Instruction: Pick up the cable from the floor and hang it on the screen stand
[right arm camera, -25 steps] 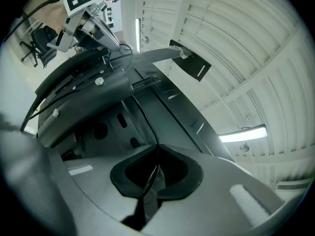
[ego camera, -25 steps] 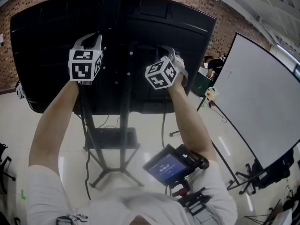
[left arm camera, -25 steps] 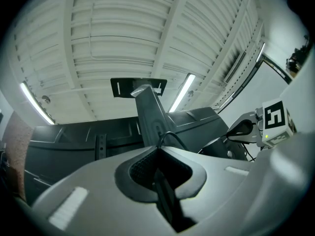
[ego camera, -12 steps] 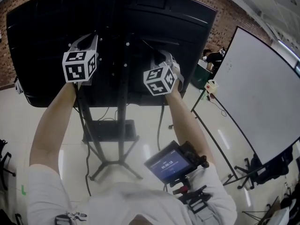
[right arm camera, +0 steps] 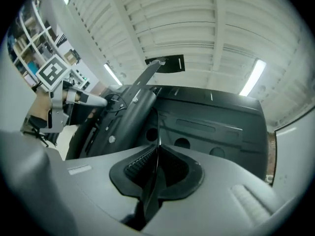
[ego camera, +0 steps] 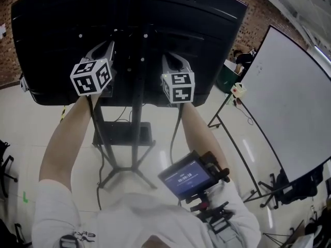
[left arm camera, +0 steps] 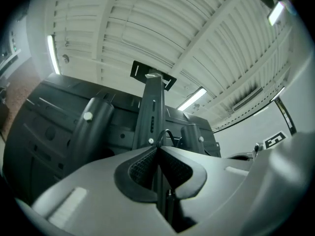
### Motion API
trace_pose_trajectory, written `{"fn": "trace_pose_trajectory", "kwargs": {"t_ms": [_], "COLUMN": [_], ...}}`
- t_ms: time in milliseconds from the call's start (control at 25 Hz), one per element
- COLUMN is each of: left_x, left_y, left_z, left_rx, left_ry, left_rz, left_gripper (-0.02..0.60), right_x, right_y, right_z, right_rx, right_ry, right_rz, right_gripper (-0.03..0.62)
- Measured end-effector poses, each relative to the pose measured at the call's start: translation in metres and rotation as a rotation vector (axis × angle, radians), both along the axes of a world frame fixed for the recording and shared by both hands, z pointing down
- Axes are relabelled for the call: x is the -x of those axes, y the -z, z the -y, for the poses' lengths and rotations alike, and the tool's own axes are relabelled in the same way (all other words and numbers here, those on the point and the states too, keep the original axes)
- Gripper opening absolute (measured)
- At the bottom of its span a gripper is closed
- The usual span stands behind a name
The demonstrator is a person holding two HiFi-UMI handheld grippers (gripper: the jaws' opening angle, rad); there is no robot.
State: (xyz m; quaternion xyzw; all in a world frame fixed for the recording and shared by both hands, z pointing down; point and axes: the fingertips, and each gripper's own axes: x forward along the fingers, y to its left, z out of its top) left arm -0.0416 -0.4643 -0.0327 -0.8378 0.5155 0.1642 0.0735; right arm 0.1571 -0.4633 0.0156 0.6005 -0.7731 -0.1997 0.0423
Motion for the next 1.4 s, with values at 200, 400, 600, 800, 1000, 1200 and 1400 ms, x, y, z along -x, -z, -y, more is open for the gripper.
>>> {"fn": "trace_pose_trajectory", "kwargs": {"t_ms": [200,400,600,800,1000,1200,1400], "left_x": [-0.01,-0.01,0.0,0.009,0.008,0.005,0.007], "left_y": [-0.01,-0.021,-0.051,-0.068,-0.083,-0.095,-0.089], "left_z": [-0.012,-0.023,-0.021,-0.027,-0.034,-0.039,-0.055], "left_rx": [-0.02,-0.039,0.022,0.058,0.087,0.108,0.019], "left_ry": [-0.015,-0.008,0.014,0.049,0.066,0.067,0.107], "left_rz": [0.02,0.065,0.077,0.079,0.088,0.095,0.133], "left_gripper": [0.021,0.021,0.031,0.031,0.031,0.031,0.028], "right_x": [0.01,0.011,0.013,0.015,0.011,0.001,-0.004], "right_y": [-0.005,-0.007,-0.012,-0.019,-0.03,-0.037,-0.042], "right_z": [-0.003,-0.007,-0.01,-0.017,-0.024,-0.034,-0.054], "right_rx": [-0.013,-0.032,-0.036,-0.05,-0.04,-0.023,-0.004], "right_ry": [0.029,0.038,0.049,0.08,0.101,0.068,0.047], "right_rz": [0.025,0.017,-0.004,-0.01,0.0,-0.003,0.04], "right_gripper": [0.052,0.057,0.064,0.089,0.114,0.112,0.071]}}
